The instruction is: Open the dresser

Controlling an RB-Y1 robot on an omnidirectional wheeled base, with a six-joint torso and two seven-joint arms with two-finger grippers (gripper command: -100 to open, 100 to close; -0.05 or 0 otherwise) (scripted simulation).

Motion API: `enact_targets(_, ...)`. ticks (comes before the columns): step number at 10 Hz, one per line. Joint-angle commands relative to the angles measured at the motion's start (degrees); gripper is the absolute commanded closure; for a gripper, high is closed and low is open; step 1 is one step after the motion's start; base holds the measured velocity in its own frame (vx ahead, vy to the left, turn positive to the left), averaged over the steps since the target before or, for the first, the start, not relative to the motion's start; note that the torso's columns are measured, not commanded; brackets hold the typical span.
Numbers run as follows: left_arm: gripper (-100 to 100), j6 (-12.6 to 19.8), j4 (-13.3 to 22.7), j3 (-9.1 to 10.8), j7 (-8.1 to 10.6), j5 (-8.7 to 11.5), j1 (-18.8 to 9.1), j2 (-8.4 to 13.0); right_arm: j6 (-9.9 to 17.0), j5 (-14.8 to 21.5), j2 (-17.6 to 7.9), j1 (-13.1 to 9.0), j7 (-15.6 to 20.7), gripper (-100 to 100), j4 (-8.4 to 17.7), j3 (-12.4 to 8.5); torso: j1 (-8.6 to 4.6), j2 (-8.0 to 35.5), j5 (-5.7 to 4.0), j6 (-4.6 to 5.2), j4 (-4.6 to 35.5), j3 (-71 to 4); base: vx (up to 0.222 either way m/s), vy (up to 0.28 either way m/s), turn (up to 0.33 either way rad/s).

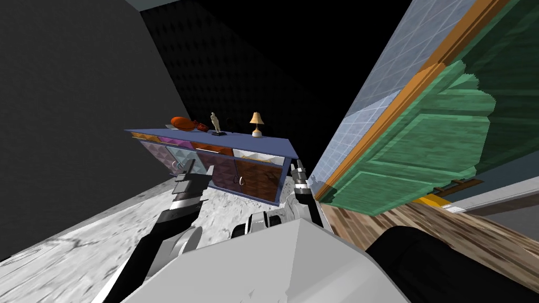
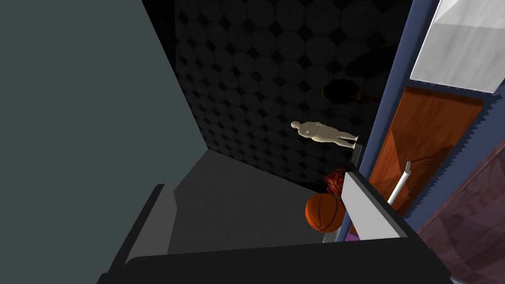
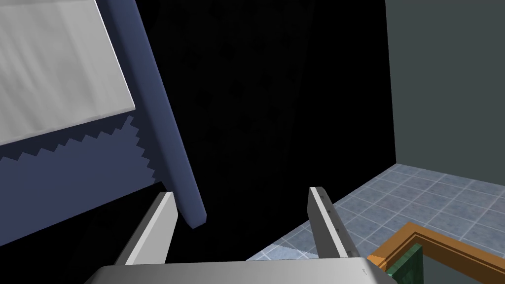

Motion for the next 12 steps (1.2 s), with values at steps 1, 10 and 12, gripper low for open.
enact_targets(1, -100, 2.8, 2.2, -1.36, -0.06, -0.7, -1.8, 0.8, 0.0, 0.0, 0.0, 0.0, 0.0, 0, 0.0, 0.0, 0.01, 0.0, 0.0, -0.01, 0.0, 0.0, 0.049, 0.022, -0.126)
enact_targets(10, -100, 12.0, 9.4, -5.79, 0.32, -2.7, -7.1, 3.6, 0.0, 0.0, 0.0, 0.0, 0.0, 0, 0.0, 0.0, -0.03, 0.1, -0.01, -0.02, 0.0, 0.1, 0.054, 0.018, -0.137)
enact_targets(12, -100, 14.1, 11.1, -6.82, 0.41, -3.1, -8.3, 5.1, 0.0, 0.0, 0.0, 0.0, 0.0, 0, 0.0, 0.0, -0.02, 0.1, -0.01, 0.0, 0.0, 0.1, 0.041, 0.017, -0.139)
